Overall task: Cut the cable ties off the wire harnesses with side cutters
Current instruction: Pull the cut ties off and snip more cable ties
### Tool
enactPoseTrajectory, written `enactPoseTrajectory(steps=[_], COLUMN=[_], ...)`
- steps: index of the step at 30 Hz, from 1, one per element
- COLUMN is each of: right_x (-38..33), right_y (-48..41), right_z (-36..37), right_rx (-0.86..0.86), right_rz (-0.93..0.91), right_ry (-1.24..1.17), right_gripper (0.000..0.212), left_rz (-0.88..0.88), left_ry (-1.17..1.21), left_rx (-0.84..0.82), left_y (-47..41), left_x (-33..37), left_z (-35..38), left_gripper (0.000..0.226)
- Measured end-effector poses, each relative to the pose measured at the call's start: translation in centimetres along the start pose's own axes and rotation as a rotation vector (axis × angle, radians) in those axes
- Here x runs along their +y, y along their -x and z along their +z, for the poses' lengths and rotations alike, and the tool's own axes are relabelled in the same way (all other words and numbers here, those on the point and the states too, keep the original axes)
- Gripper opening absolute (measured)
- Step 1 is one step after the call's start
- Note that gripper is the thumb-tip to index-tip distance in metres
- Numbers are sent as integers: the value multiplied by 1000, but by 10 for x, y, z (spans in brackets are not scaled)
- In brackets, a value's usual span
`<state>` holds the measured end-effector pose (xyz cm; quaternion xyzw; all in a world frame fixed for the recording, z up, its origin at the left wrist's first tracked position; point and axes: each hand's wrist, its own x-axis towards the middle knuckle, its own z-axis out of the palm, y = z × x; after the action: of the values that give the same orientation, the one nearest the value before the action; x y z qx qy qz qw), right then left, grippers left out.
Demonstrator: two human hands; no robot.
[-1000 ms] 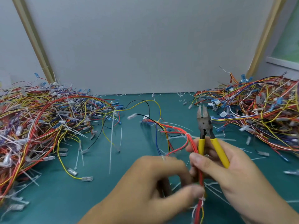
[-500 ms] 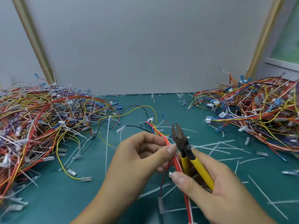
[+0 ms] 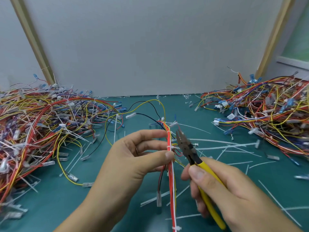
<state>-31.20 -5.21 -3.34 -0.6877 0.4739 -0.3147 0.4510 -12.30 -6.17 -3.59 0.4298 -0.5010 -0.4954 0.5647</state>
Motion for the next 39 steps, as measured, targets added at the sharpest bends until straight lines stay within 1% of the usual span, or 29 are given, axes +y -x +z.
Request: enactPoseTrajectory(steps=[2, 5, 11, 15, 19, 29, 39], right_x=[-2, -3, -4, -5, -6, -4, -1], right_y=[0, 0, -1, 0, 0, 0, -1], right_z=[0, 1, -6, -9, -9, -6, -5], right_rx=[-30, -48, -93, -127, -117, -62, -69], right_rz=[12, 37, 90, 121, 131, 126, 127], right_ry=[71, 128, 148, 158, 172, 150, 147], right_gripper=[69, 72, 71, 71, 72, 71, 72], left_rz=[58, 130, 173, 208, 227, 284, 283], left_ry=[-34, -55, -42, -5, -43, -122, -124], left_rx=[38, 73, 115, 179, 157, 148, 135], left_y=[1, 3, 3, 1, 2, 4, 5], left_x=[0, 1, -2, -2, -4, -7, -8], left_z=[1, 5, 6, 2, 3, 9, 10], left_gripper=[49, 44, 50, 44, 47, 40, 39])
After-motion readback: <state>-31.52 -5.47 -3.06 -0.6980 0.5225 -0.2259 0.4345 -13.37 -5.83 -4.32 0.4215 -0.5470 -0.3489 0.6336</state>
